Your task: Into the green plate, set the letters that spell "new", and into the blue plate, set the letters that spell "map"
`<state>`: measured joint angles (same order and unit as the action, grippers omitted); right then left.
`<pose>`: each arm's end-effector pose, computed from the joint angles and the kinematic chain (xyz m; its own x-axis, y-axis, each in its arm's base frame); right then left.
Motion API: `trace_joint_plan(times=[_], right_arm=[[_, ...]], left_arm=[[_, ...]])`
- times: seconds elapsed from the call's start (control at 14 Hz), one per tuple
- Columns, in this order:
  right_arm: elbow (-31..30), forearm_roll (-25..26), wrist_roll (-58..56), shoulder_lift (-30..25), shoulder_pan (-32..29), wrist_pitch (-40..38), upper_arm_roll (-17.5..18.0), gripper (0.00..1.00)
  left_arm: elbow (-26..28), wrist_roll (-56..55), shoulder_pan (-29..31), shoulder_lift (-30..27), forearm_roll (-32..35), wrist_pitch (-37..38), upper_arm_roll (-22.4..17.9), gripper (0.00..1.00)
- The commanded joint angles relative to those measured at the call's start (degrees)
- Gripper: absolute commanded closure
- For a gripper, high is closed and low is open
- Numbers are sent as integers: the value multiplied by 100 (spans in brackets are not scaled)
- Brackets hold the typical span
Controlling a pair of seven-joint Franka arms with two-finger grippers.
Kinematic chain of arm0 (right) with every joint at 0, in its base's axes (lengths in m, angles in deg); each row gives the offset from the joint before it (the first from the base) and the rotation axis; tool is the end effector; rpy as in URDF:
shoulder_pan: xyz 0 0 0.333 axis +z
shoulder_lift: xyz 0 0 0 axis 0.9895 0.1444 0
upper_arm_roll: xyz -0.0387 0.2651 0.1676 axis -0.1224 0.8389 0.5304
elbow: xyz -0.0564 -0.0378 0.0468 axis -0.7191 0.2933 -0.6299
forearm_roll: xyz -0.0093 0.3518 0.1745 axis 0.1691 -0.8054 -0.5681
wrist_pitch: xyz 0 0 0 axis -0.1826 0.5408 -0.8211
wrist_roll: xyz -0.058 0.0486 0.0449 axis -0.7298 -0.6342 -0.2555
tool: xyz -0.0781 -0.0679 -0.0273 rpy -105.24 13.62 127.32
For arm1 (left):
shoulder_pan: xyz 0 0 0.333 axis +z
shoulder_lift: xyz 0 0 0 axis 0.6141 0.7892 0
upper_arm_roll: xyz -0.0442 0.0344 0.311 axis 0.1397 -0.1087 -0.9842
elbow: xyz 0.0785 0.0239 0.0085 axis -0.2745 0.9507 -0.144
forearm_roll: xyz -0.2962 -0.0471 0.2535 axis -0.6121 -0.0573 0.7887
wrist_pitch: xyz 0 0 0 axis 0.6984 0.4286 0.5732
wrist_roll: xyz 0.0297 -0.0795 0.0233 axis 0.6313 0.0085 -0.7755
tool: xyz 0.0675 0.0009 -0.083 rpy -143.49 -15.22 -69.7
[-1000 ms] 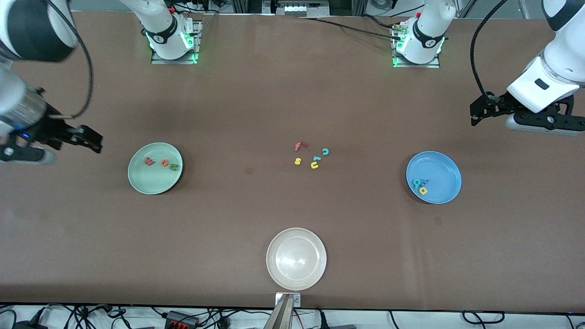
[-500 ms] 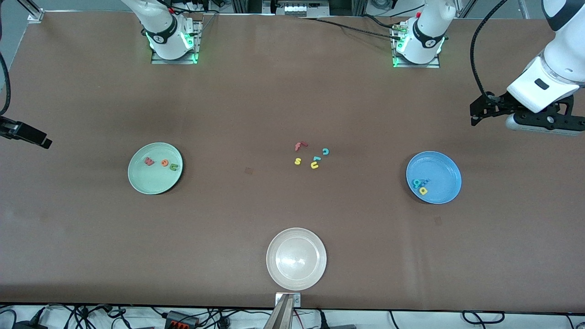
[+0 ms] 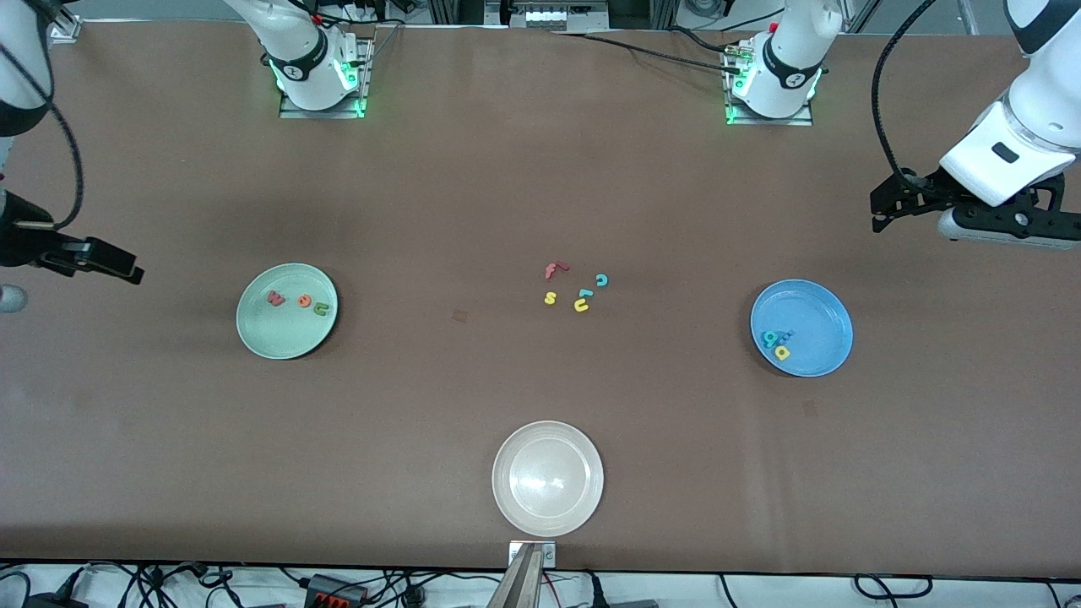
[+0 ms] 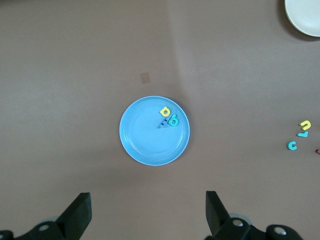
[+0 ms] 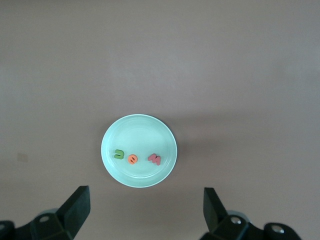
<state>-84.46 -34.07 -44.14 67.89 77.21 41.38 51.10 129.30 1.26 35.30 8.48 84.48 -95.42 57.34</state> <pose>0.6168 -0.0207 0.5507 0.9986 -0.0510 0.0165 -0.0514 -0.9983 0.0266 0.5533 -0.0503 0.5869 0.9913 -0.1268 0.0357 -0.1254 -0.9913 -0.0394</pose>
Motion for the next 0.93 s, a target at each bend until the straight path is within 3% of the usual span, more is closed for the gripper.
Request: trace_joint_plan(times=[0.0,0.29,0.43,0.57,0.86], right_arm=[[-178,473,-130,-245,246,56,24,0],[-82,334,-147,-342,-6,-41,-91,0],[-37,-210,-165,-377,-43,-225,-230,0],[-37,-203,-243,-456,62,-366,-477,0],[-90,-89,-728,-579,-96,-472,-442,0]], left_arm=[[-161,100,4,49,-117,139,-11,0],[-170,65,-49,14,-117,332,25,0],[-179,65,-49,31,-117,333,25,0],[-179,56,-49,23,-117,333,25,0],[-179,56,-49,23,-134,333,25,0]])
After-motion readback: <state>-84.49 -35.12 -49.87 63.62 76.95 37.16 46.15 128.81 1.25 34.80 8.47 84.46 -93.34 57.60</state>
